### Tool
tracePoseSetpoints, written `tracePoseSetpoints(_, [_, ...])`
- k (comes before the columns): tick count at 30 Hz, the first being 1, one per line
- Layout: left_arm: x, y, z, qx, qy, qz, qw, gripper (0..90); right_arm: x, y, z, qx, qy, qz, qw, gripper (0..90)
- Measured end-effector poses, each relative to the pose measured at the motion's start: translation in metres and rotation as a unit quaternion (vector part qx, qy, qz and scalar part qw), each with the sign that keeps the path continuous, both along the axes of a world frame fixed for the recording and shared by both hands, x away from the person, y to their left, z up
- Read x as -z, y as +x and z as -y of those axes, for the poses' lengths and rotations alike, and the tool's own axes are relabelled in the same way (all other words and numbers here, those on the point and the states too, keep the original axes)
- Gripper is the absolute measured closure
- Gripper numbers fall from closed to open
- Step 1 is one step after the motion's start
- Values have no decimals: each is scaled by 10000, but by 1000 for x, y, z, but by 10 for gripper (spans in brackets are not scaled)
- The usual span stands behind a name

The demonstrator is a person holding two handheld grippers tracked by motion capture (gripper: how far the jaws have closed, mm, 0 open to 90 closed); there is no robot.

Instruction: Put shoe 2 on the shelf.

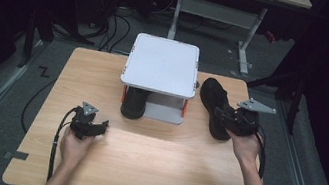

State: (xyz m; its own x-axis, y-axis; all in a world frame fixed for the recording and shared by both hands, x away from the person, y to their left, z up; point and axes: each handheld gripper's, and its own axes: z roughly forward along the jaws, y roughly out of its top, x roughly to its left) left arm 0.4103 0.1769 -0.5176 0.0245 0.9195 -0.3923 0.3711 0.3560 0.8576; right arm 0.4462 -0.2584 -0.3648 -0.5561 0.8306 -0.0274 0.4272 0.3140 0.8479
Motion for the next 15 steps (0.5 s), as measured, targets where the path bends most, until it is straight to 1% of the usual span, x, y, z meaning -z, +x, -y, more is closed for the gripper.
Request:
tracePoseSetpoints(1, [0,0,0,0,0,0,10000,318,0,0,0,0,0,0,10000,594])
tracePoseSetpoints(2, [0,0,0,-2,-5,2,10000,317,6,0,9,183,1,-78,9998,591])
tracePoseSetpoints(3, [0,0,0,-2,-5,2,10000,317,9,1,12,264,-4,-120,9996,590])
tracePoseSetpoints(4, [0,0,0,4,0,-1,10000,317,12,2,15,348,-58,-159,9993,589])
tracePoseSetpoints(5, [0,0,0,4,0,-1,10000,316,12,2,15,348,-58,-159,9993,589])
tracePoseSetpoints(6, [0,0,0,7,-3,-1,10000,315,19,5,20,476,-146,-245,9985,587])
tracePoseSetpoints(7, [0,0,0,7,-3,-1,10000,315,19,5,20,476,-146,-245,9985,587])
tracePoseSetpoints(8, [0,0,0,8,-1,-2,10000,315,26,9,22,571,-156,-297,9978,576])
tracePoseSetpoints(13, [0,0,0,4,-3,-1,10000,315,36,27,15,629,-298,-369,9969,582])
tracePoseSetpoints(15, [0,0,0,7,-4,-4,10000,315,42,36,10,643,-441,-505,9957,593])
